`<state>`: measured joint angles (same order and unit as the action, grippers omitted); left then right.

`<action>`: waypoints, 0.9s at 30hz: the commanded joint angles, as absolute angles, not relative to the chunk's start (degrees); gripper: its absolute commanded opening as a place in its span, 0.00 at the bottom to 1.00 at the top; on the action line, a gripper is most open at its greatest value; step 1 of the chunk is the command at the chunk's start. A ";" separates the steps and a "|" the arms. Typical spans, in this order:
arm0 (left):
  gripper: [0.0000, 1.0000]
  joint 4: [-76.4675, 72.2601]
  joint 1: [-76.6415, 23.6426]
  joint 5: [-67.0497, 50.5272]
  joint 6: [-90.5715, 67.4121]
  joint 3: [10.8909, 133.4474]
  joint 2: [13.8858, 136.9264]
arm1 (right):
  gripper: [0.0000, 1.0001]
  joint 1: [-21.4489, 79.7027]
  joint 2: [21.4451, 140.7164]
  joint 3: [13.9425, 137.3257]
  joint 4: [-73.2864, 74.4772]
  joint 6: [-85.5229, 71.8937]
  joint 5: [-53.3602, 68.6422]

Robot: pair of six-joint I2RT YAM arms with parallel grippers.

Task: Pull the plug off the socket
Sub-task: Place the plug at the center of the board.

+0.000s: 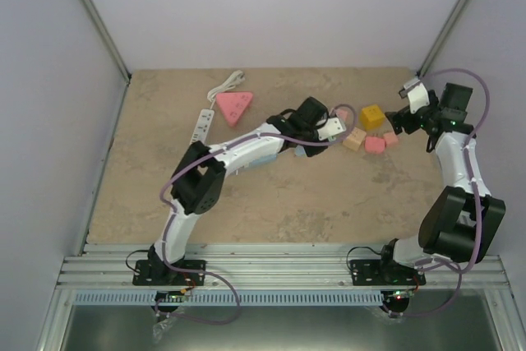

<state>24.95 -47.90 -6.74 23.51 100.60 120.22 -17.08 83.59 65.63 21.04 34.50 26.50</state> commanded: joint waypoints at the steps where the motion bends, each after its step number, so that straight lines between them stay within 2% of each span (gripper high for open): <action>1: 0.00 24.68 -49.40 1.27 21.91 105.86 126.45 | 0.98 -18.07 81.86 63.56 17.32 33.40 26.61; 11: 0.00 19.32 -52.49 12.13 23.21 107.69 133.62 | 0.98 -18.63 81.65 62.17 16.82 33.99 30.78; 19: 0.18 18.50 -55.24 14.12 22.86 108.39 136.78 | 0.98 -18.72 81.56 61.70 16.61 34.01 31.55; 23: 0.31 18.23 -55.84 14.11 21.79 108.87 137.57 | 0.98 -18.72 81.48 61.57 16.61 34.01 32.04; 27: 0.37 18.18 -56.24 14.13 21.52 109.02 138.43 | 0.98 -18.72 81.37 61.53 16.66 34.01 32.41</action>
<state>17.98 -55.79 13.39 22.31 107.87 135.81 -18.26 82.43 62.17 17.56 34.24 30.81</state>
